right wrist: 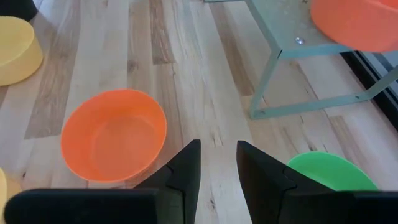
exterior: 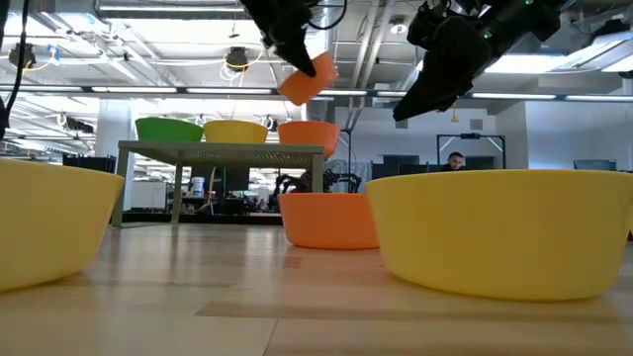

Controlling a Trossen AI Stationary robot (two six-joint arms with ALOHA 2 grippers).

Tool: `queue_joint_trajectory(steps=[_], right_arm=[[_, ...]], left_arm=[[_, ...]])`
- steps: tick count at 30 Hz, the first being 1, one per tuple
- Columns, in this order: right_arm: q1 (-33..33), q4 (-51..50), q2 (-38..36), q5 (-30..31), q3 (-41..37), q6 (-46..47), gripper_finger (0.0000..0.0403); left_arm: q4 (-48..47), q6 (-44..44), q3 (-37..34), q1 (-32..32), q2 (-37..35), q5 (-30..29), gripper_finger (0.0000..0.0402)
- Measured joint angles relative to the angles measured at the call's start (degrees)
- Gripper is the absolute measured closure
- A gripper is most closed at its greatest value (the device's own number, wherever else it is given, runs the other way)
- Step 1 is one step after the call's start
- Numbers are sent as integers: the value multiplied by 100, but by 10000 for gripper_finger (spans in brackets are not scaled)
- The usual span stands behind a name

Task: Pick & Place Mini bowls
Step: Stack the orange bowl on top of the orange bowl on the shelf

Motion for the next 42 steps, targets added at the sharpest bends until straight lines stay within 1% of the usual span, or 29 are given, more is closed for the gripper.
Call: queue_joint_trajectory(steps=[4,6,11,14,22,29,33,37,40,42], right_arm=[[0,-30,0,0,-3,0,305],[0,-35,0,0,-3,1,305],[7,-68,0,0,-5,48,305],[7,-80,0,1,-5,132,305],[7,-152,0,1,-5,152,305],[7,-190,0,2,-7,153,305],[7,-192,0,2,-7,153,305],[7,-192,-2,1,-7,153,305],[7,-192,-2,0,-7,153,305],[7,-192,0,0,-7,153,305]], left_arm=[[151,-170,2,264,40,742,393],[76,-327,0,316,78,849,393],[80,-348,-2,333,198,849,393],[-91,-355,-4,333,318,840,393],[-255,-498,-9,333,449,398,392],[-579,-734,-9,364,440,377,392],[-579,-735,-93,364,438,371,391],[-572,-708,-255,411,438,363,380],[-575,-702,-319,447,438,327,362],[-498,-686,-319,449,438,198,348]])
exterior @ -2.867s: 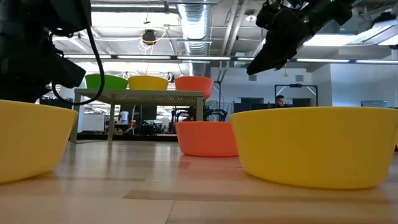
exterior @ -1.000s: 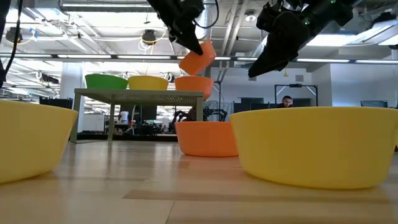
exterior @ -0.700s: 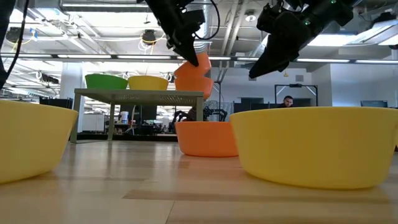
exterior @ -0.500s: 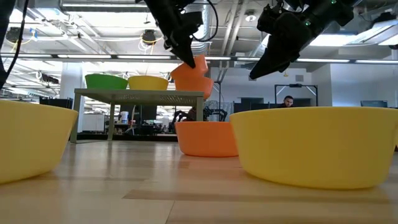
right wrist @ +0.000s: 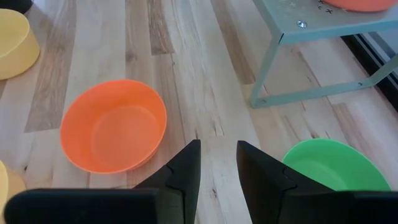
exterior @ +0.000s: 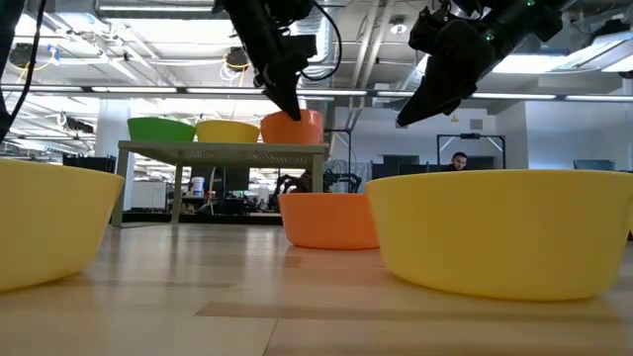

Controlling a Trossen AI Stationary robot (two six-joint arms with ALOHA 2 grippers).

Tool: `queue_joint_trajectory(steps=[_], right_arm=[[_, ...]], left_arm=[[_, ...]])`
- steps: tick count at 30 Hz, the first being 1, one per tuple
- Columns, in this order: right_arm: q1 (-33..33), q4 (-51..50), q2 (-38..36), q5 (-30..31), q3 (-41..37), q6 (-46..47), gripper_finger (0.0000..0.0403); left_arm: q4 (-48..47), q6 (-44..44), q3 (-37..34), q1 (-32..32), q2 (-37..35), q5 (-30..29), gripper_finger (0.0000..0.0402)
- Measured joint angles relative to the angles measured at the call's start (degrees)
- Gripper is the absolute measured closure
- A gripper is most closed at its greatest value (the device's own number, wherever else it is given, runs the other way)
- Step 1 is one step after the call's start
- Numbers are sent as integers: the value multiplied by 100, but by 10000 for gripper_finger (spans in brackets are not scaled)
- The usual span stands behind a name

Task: Pick & Place Mini bowls
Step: Stack the orange bowl on top of the orange bowl on the shelf, then stack the yellow bowl on top of the yellow bowl on the shelf

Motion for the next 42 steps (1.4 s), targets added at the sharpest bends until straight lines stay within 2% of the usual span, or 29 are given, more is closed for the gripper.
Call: queue_joint_trajectory(steps=[5,10,17,20,23,30,35,40,42], right_arm=[[0,0,9,1,0,-1,305],[0,0,9,2,0,0,305],[0,0,13,2,0,-2,305],[0,0,13,2,0,-2,305],[0,0,13,2,0,18,305],[0,-2,20,2,0,142,305],[0,-1,20,2,0,150,305],[0,1,20,2,0,149,305],[0,1,20,2,0,149,305]], left_arm=[[209,105,0,-12,-1,-67,314],[404,105,0,-179,-120,-93,298],[478,-5,2,-936,-685,-64,295],[518,-281,-66,-1305,-894,253,295],[481,-628,-362,-1651,-1066,666,295],[457,-1740,-1368,-2588,-1464,817,295],[483,-2243,-2047,-3219,-1653,1261,295],[485,-3268,-2627,-3626,-1655,1284,295],[526,-3674,-2844,-3699,-1654,1465,295]])
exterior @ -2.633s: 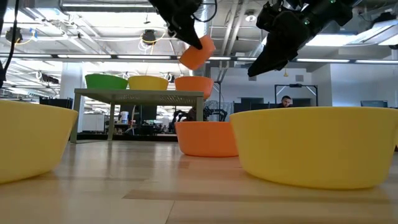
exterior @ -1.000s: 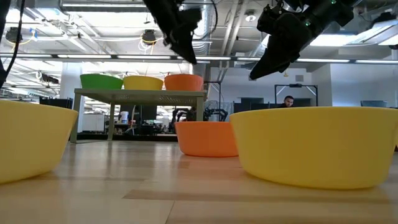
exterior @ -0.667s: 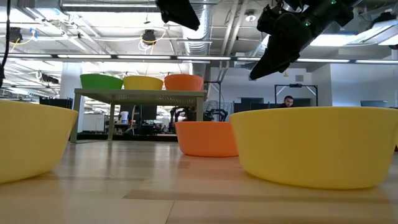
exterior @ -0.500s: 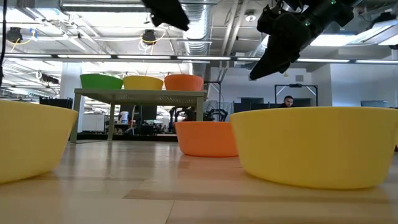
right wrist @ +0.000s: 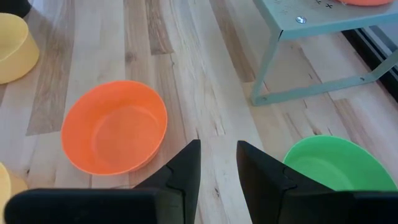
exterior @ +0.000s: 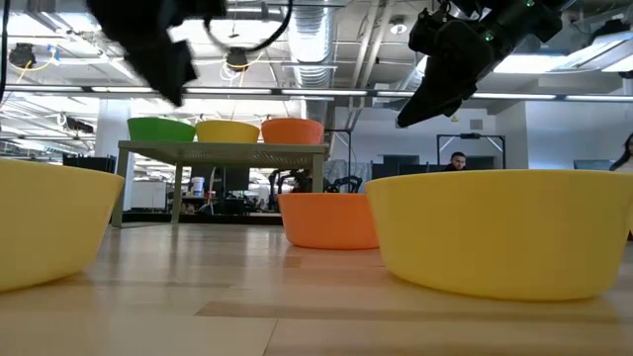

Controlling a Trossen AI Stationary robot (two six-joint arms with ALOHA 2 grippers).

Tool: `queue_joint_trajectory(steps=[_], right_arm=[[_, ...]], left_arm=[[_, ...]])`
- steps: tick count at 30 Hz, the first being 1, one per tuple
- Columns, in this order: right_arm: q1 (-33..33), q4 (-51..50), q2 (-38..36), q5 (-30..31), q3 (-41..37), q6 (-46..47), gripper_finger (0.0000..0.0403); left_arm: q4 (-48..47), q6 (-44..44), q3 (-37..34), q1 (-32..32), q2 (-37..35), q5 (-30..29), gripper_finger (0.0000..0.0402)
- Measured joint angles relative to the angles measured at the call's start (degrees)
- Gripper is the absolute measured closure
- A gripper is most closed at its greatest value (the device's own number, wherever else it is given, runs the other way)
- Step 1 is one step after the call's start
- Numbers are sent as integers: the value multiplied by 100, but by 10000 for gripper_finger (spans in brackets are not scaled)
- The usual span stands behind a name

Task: Pick & Place Mini bowls
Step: Stack the yellow bowl on top of the yellow bowl on the shelf

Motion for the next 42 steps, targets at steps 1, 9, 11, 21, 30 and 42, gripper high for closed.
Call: queue_joint_trajectory(steps=[1,9,11,21,30,42], right_arm=[[0,2,0,0,0,0,305],[0,2,0,0,0,0,305],[0,1,0,0,0,0,305],[0,6,2,0,-2,0,305],[0,15,2,0,-2,0,305],[0,15,2,0,-2,-1,305]], left_arm=[[13,-143,-86,-18,2,111,295],[878,-318,-641,-89,76,757,292],[962,-271,-729,-118,163,860,285],[1556,194,-807,-453,823,880,249],[1539,152,-808,-504,1167,880,260],[1447,180,-804,-319,481,427,394]])
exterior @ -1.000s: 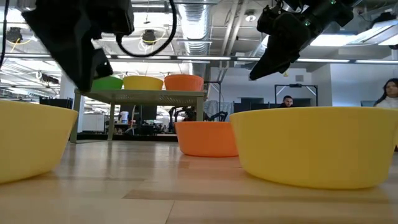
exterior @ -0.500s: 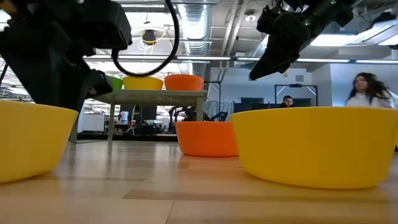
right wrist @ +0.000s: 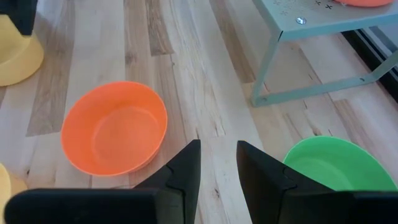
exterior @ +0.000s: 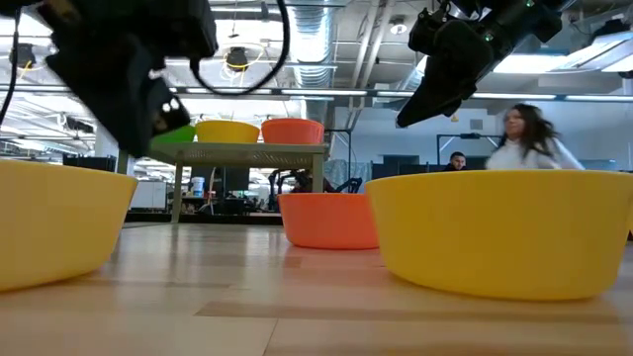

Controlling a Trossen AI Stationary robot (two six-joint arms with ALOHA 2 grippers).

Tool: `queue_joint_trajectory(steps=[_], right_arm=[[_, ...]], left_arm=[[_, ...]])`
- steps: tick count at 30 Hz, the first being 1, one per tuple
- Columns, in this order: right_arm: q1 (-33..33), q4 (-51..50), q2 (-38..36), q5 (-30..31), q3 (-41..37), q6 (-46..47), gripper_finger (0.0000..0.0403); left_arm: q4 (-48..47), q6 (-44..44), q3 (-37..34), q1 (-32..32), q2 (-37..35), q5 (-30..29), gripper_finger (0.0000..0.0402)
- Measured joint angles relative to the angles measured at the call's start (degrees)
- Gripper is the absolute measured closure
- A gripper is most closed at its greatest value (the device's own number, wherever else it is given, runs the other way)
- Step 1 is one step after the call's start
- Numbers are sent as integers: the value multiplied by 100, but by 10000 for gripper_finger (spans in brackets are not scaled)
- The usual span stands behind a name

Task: Pick & Place Mini bowls
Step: Stack the yellow bowl on top of the yellow bowl on the shelf

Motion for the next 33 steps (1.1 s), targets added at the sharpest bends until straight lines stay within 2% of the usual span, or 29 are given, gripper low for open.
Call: queue_joint_trajectory(steps=[4,8,12,19,23,28,33], right_arm=[[0,0,0,0,0,1,305],[0,0,0,0,0,-2,305],[0,-2,0,0,0,-2,305],[-1,-4,0,0,0,-2,305],[-1,-5,0,0,0,-3,305],[-2,-7,0,0,0,-6,305],[-1,-11,0,0,0,-13,305]], left_arm=[[-111,-1,0,194,-519,-338,397],[-107,-33,4,285,-725,-90,392],[-109,-300,4,201,-403,261,362],[-110,-307,0,3,289,305,277],[-96,-326,0,0,455,482,256],[-91,-271,0,5,612,491,284],[-87,13,0,7,566,336,373]])
